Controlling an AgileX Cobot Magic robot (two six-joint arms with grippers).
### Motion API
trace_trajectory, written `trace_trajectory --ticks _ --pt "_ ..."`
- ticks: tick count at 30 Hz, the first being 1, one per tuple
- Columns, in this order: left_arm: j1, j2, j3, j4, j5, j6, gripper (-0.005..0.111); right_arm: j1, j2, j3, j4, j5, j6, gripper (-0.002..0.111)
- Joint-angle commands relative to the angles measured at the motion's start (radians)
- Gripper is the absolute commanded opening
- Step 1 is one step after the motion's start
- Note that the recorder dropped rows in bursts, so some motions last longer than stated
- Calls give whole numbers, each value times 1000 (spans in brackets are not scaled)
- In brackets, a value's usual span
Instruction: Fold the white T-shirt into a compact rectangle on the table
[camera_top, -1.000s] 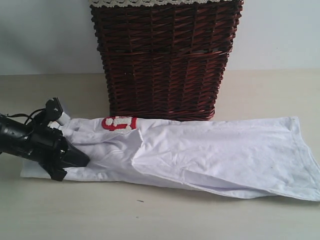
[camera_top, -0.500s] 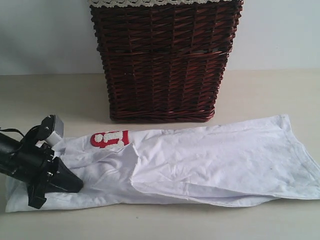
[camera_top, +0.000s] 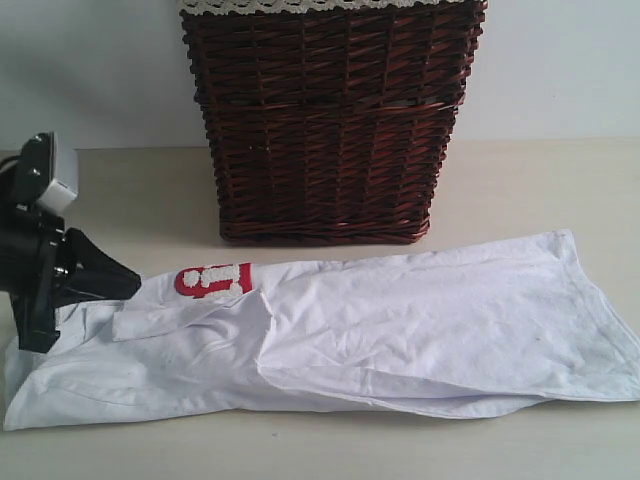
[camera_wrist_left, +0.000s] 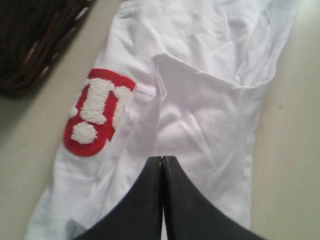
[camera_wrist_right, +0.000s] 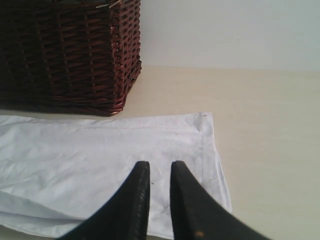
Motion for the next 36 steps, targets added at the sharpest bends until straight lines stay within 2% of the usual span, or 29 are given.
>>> trace_trajectory --ticks 1,2,4,5,8,10,15,20,24,36 --pt "57 -26 1 76 -136 -279 17 -3 -6 5 -1 -11 -6 16" --pt "75 -26 1 158 -163 -443 24 -3 -6 5 -1 -11 -6 16" --pt "107 -26 9 285 -168 -669 40 -3 -6 5 -1 -11 -6 16" --pt "126 -26 21 348 -164 -790 52 -3 -6 5 -1 -11 -6 16" --pt "154 -26 56 336 -206 -903 83 -3 -6 5 -1 -11 -6 16" --pt "154 -24 65 301 -242 -905 93 -3 -6 5 -1 -11 -6 16" --pt "117 16 65 273 -266 -881 95 -3 -6 5 -1 -11 -6 16" --pt "95 64 67 273 -437 -869 94 -3 -6 5 -1 -11 -6 16" --pt "88 108 67 273 -501 -843 94 -3 -6 5 -1 -11 -6 16" --pt "88 242 67 233 -435 -770 94 -3 -6 5 -1 -11 -6 16"
